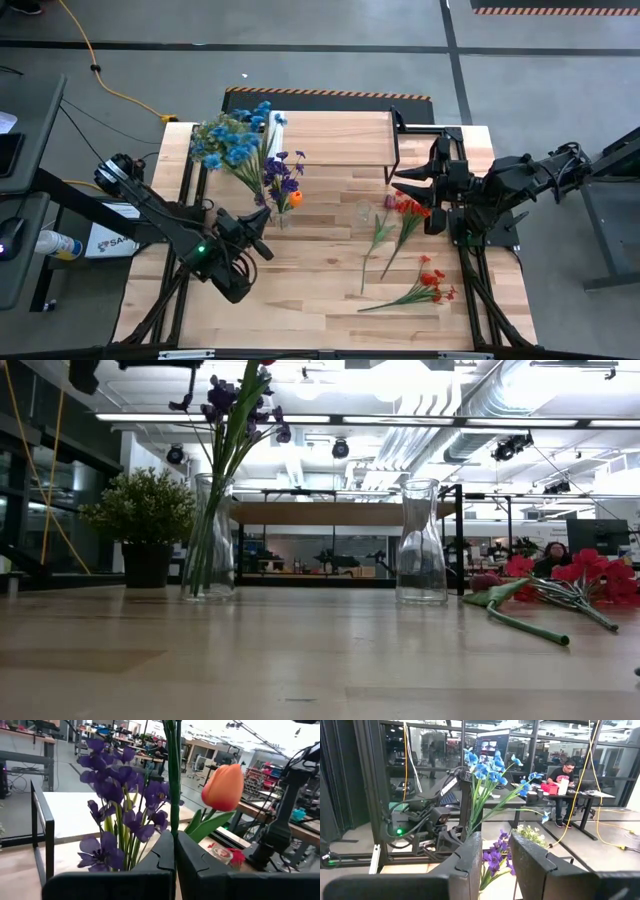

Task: Pick and place flowers into a vace then onto a shelf
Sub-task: Put the blue flowers into the left transparent vase

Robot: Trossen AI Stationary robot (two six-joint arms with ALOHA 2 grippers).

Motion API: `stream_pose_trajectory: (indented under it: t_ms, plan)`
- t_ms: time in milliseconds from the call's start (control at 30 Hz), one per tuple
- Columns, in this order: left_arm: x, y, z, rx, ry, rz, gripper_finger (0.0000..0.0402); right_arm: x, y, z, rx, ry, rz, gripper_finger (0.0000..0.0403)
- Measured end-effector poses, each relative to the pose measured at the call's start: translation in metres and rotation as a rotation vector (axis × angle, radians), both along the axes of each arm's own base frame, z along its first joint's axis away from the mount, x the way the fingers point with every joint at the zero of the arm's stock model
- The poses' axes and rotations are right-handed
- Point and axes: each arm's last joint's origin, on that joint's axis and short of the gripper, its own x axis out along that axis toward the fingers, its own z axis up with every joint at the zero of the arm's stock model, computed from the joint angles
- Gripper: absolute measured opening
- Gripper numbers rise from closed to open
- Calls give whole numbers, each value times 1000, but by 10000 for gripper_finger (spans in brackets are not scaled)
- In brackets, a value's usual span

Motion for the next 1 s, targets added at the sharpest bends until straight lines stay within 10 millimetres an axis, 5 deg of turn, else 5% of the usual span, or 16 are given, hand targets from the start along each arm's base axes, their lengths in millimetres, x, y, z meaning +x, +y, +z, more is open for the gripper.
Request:
stream_pose_trajectory:
  t_ms: [1000]
  plan:
    - [13,13,-48,-49,-61,72,33,-1,0,-17,-70,166,2,94]
